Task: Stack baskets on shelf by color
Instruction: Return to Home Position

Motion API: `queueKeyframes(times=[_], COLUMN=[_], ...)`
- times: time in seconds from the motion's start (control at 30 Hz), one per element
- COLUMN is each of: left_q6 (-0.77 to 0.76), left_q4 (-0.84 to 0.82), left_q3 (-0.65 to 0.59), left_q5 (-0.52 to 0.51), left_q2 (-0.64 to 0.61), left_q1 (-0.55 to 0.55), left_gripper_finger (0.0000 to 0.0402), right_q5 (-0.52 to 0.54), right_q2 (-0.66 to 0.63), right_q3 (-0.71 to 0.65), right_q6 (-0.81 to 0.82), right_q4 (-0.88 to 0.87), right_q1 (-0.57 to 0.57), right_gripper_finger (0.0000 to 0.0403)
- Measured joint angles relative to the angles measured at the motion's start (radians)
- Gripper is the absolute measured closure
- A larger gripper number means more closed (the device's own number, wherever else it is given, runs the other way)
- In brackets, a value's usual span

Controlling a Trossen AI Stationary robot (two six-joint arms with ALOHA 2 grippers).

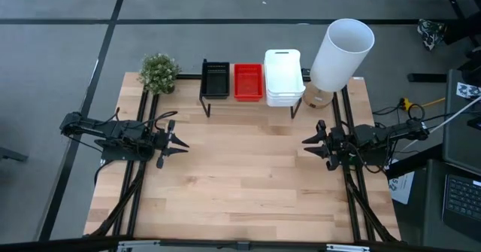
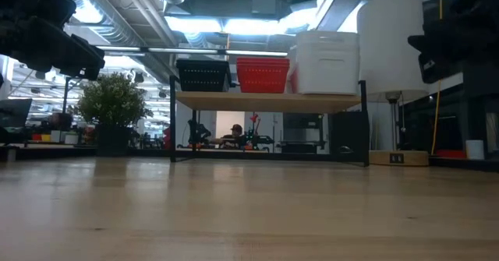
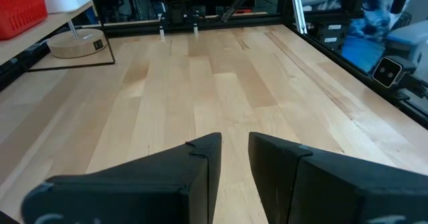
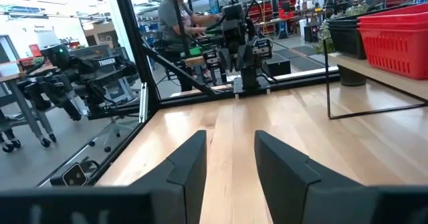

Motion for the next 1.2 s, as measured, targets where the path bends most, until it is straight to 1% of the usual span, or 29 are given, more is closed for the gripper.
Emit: queueKeyframes(times=[1.2], left_q6=[0.000], left_q4=[0.000], left_q3=[0.000], left_q5=[0.000], left_q2=[0.000], left_q1=[0.000], left_gripper_finger=[0.0333], right_q5=[0.000], right_q2=[0.000], right_q3=[0.000], right_q6=[-0.001], right_q4=[0.001], right_q1=[0.000], right_gripper_finger=[0.0277])
